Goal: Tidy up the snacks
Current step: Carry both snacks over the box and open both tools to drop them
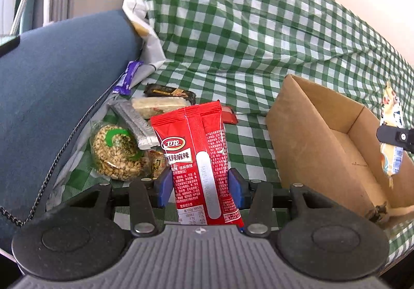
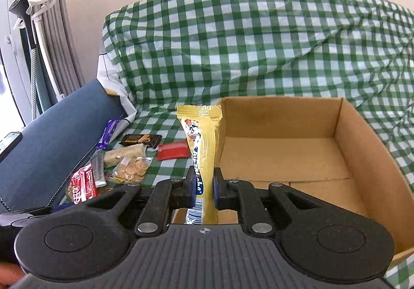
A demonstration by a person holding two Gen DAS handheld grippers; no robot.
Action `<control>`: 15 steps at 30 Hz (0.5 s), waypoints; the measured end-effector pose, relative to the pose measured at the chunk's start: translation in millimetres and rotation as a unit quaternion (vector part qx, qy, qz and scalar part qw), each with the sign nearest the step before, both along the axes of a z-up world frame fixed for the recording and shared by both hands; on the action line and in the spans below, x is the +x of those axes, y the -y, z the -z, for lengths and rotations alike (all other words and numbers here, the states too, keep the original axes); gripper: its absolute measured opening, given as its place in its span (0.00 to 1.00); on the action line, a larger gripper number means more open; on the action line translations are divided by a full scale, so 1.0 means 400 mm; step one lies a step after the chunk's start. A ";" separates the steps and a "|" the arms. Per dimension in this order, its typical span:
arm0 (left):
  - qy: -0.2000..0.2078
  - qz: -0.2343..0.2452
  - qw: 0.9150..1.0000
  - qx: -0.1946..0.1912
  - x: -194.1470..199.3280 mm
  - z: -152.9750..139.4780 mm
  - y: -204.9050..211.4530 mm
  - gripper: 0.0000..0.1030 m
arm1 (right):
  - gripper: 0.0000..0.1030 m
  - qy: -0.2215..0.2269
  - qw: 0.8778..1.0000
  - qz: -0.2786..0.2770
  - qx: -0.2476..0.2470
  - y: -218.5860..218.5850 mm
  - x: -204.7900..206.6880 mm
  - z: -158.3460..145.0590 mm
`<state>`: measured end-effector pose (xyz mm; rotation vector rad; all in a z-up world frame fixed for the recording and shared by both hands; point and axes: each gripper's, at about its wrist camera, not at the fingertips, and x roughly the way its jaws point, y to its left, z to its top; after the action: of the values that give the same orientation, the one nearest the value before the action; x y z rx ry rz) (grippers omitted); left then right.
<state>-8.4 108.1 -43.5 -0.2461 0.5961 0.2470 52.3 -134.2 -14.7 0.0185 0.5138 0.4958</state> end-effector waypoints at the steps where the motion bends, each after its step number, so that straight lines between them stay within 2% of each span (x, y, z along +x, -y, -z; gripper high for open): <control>1: 0.000 0.004 1.000 0.003 0.000 -0.002 0.005 0.49 | 0.12 0.001 1.000 0.001 0.000 0.005 0.001 0.001; 5: 0.002 0.006 1.000 0.012 0.001 -0.026 0.019 0.49 | 0.12 -0.005 1.000 0.008 0.014 0.020 0.004 0.003; 9: 0.016 0.012 1.000 0.015 0.014 -0.083 0.041 0.49 | 0.12 -0.021 0.999 0.020 0.036 0.051 0.012 -0.001; 15: 0.035 0.032 0.999 0.006 0.061 -0.168 0.125 0.49 | 0.12 -0.031 0.997 0.056 0.053 0.102 0.029 -0.006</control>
<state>16.1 57.9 23.8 -0.2233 0.5317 0.1785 64.0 -174.9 -12.2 0.1636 0.5439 0.4131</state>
